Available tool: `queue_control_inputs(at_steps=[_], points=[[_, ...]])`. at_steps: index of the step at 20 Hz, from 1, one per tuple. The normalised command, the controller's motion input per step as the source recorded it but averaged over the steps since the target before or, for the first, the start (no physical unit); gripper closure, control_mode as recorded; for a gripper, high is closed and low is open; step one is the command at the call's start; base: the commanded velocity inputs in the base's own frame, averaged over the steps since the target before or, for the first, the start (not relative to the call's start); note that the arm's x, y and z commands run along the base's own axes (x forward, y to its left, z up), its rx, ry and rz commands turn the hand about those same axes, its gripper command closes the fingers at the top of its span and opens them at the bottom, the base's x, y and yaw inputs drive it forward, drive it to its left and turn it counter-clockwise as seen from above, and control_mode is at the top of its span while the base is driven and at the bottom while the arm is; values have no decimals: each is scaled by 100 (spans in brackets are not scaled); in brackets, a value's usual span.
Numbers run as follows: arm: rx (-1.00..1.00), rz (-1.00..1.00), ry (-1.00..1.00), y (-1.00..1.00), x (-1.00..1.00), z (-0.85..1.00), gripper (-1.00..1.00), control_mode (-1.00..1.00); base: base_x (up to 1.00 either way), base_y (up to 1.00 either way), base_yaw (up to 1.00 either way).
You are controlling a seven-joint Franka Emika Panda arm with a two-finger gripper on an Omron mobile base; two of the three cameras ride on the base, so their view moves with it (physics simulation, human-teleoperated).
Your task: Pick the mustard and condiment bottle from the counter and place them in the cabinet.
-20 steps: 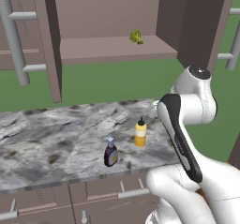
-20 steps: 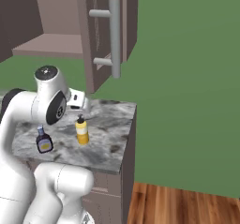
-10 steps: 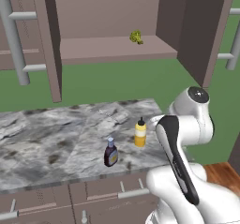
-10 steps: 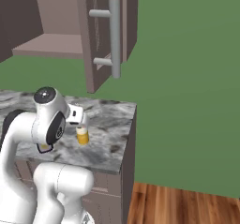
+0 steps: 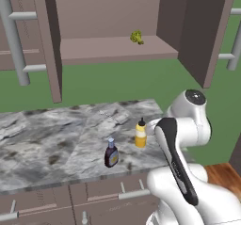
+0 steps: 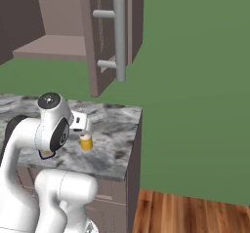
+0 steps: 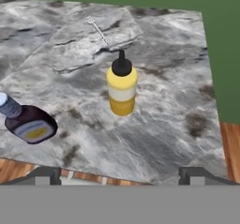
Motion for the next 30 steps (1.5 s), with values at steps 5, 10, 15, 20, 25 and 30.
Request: queue_control_inputs(at_steps=[5,10,15,20,25,30], points=[[0,0,0,14,8,-27,-100,-100,0,0,0],[0,0,0,6,22,-25,-100,-100,0,0,0],[0,0,0,3,31,-25,-100,-100,0,0,0],[0,0,0,1,34,-19,-100,-100,0,0,0],[0,0,0,2,34,-15,-100,-100,0,0,0],[0,0,0,3,34,-16,-100,-100,0,0,0]])
